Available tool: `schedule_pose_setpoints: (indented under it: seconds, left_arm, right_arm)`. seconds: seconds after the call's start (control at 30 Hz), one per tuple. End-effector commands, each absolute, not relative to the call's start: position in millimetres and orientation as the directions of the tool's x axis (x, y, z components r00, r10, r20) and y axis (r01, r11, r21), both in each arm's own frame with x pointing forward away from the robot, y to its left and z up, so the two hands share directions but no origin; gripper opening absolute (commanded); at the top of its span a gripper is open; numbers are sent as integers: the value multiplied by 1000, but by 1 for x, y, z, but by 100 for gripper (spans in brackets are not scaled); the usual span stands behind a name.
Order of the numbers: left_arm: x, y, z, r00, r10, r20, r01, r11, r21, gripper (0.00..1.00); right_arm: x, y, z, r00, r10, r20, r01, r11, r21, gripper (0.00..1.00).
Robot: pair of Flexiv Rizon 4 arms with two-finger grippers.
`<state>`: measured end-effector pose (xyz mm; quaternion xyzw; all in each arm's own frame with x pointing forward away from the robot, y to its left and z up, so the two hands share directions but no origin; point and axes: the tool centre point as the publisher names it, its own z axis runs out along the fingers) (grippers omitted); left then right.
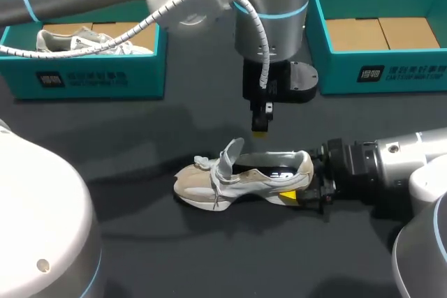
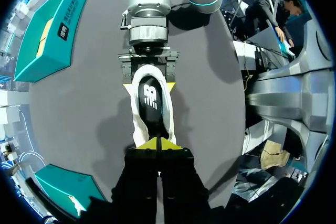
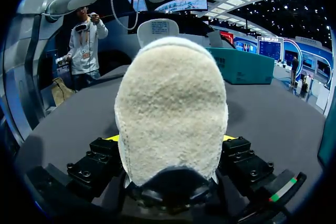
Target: Take the shoe out of the shoebox, open the shoe tongue, remove and reinsert the insole, then place the shoe into the shoebox
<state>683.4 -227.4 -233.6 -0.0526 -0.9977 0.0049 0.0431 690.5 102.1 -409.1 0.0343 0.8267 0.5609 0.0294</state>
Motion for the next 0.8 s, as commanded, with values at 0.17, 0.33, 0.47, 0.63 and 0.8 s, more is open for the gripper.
schedule_pose_setpoints:
  seconds: [0.17,0.33,0.47,0.63,0.8]
  left_arm:
    - [683,-226,-234,-991,106,83,105,994,-17,0]
    - [680,-229,-251,-989,99,111,96,995,-35,0]
    - [678,-236,-271,-986,106,125,100,993,-54,0]
    - [674,-243,-289,-985,104,136,99,994,-42,0]
    - [669,-245,-303,-988,96,121,93,995,-36,0]
  right_arm:
    - [690,103,-409,-996,91,-10,24,372,928,0]
    - [690,103,-409,-996,91,-10,24,372,928,0]
    - [690,103,-409,-996,91,-10,24,372,928,0]
    - [690,103,-409,-996,91,-10,24,372,928,0]
    - [690,103,-409,-996,91,-10,24,372,928,0]
